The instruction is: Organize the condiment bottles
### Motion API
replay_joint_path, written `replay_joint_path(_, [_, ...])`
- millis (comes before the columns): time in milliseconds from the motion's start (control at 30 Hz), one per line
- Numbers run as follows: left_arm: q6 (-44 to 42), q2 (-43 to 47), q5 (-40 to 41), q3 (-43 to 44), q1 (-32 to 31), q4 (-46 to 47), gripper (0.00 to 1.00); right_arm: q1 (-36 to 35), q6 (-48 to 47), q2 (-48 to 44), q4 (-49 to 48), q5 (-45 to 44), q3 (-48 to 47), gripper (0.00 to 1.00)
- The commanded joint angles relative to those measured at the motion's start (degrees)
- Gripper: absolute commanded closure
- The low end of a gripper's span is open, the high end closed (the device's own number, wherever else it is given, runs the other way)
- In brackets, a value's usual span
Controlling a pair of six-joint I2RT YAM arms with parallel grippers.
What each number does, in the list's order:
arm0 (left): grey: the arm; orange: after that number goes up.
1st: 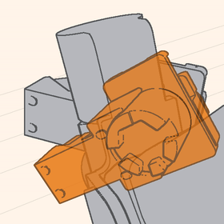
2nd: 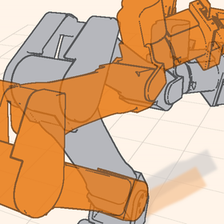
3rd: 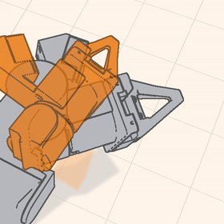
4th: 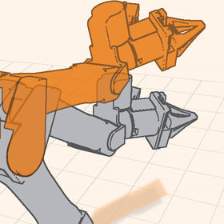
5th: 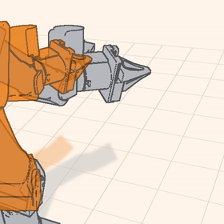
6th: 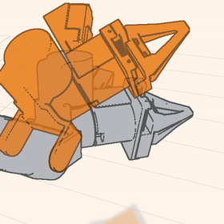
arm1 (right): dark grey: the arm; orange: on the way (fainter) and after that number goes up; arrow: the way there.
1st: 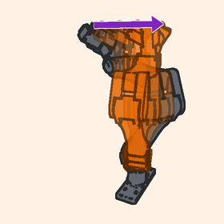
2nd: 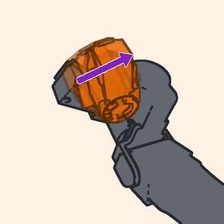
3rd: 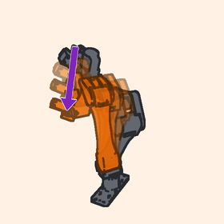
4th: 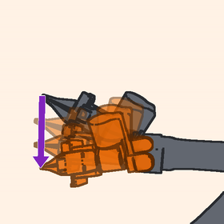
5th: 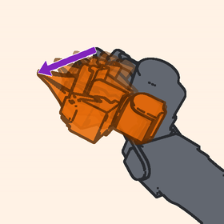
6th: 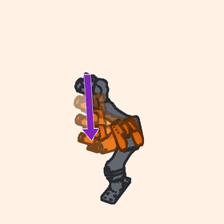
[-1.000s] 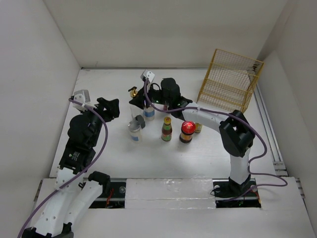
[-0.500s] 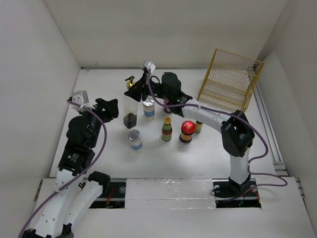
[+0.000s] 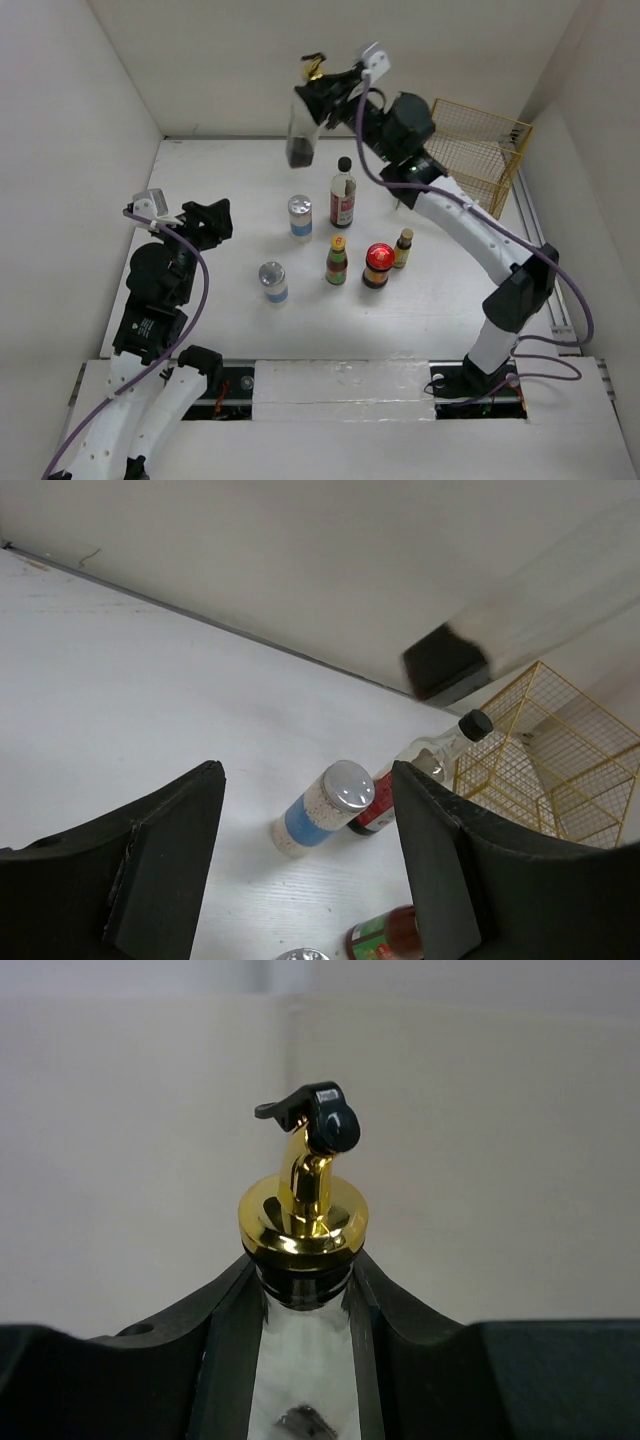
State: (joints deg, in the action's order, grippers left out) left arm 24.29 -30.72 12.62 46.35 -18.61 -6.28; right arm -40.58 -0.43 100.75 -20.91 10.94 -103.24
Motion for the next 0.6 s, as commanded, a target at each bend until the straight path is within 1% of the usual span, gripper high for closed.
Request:
replay_joint_path(0, [0.32, 0.05, -0.58, -0.38, 0.24, 1.89, 0.37, 9.34, -2.22, -5.39, -4.85, -10.48, -5.65, 0.87])
replay_joint_path(67, [0.32, -0.48, -0.58, -0.38, 0.24, 1.89, 0.37, 13.14, 0.06, -5.92, -4.15, -11.73, -7.40, 0.87])
replay_joint_path(133, [0.32, -0.48, -1.19, -0.38, 0.24, 1.89, 0.37, 17.61, 0.07, -4.69, -2.31, -14.97, -10.04, 0.87])
replay_joint_path(200, [0.32, -0.48, -1.20, -0.38, 0.24, 1.89, 0.37, 20.44, 0.07, -2.41, 1.11, -16.91, -14.60, 0.87])
replay_joint_path(233, [0.32, -0.48, -1.20, -0.38, 0.24, 1.89, 0.37, 23.41, 0.07, -1.62, 1.13, -17.61, -15.58, 0.87])
replay_joint_path(467, [0.32, -1.09, -0.67, -0.38, 0.24, 1.89, 0.37, 33.09, 0.07, 5.24, 4.73, -20.16, -23.40, 0.87])
replay_joint_path(567, [0.32, -1.10, -1.20, -0.38, 0.24, 1.89, 0.37, 35.21, 0.07, 9.02, 7.72, -20.17, -28.15, 0.87])
